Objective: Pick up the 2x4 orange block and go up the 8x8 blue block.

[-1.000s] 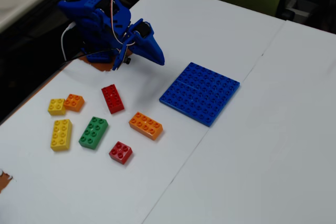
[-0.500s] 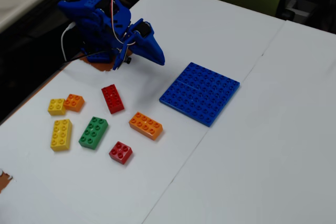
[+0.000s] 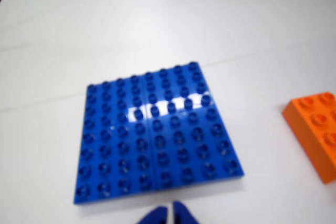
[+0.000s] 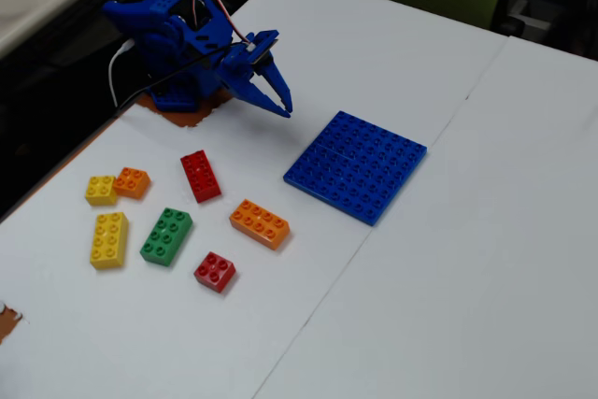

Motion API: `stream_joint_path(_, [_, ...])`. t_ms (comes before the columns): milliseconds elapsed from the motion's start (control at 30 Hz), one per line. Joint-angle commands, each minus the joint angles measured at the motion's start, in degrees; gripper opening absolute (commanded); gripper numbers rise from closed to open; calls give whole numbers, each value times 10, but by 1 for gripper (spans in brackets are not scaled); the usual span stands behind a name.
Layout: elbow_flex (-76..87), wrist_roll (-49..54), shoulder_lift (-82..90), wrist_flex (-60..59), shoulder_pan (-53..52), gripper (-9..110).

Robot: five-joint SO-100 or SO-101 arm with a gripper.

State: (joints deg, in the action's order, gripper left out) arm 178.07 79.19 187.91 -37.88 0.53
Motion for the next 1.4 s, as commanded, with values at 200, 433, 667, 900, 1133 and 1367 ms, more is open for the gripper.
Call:
stream_joint_path(200, [-47, 145, -38, -91, -26, 1])
stream_joint_path(433, [-276, 168, -299, -120, -53, 2])
stream_joint_path(667, [-508, 220, -547, -181, -105, 13])
stream_joint_path(900, [-736, 436, -794, -301, -219, 15])
stream_joint_path(1133, [-939, 578, -987, -353, -304, 19])
stream_joint_path(1367, [-1044, 468, -1107, -324, -318, 23])
